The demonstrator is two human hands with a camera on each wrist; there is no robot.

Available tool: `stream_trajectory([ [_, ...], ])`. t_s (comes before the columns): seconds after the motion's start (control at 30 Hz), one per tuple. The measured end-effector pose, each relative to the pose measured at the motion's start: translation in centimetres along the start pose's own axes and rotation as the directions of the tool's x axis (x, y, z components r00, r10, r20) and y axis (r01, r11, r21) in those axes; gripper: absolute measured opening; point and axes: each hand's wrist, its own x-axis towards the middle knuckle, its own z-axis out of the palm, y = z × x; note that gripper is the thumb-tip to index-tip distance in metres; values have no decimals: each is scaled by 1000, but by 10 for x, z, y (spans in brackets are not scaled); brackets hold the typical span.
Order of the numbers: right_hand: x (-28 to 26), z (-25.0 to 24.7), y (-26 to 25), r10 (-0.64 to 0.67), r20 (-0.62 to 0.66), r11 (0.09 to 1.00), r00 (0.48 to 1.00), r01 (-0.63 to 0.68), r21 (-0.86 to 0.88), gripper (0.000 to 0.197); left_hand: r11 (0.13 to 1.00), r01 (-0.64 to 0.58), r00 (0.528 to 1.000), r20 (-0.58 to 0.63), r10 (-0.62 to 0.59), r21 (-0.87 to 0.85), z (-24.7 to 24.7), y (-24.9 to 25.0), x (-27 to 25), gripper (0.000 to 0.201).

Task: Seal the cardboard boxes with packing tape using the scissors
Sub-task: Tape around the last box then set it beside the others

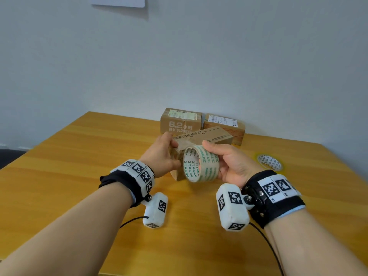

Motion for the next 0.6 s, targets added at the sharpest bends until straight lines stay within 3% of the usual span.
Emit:
stream_trajectory([
  [0.23,-1,-3,-1,1,-11,999,1000,-1,-37,36,999,31,999,-6,-31,-7,-4,4,-2,48],
  [0.4,-2,-7,1,10,-25,997,1000,-11,-73,43,1000,15,1000,12,-15,-9,-5,3,-3,54],
  [0.6,-5,-9,4,21,-16,996,1000,-23,-92,30,999,-25,999,48,23,39,-5,2,-2,58],
])
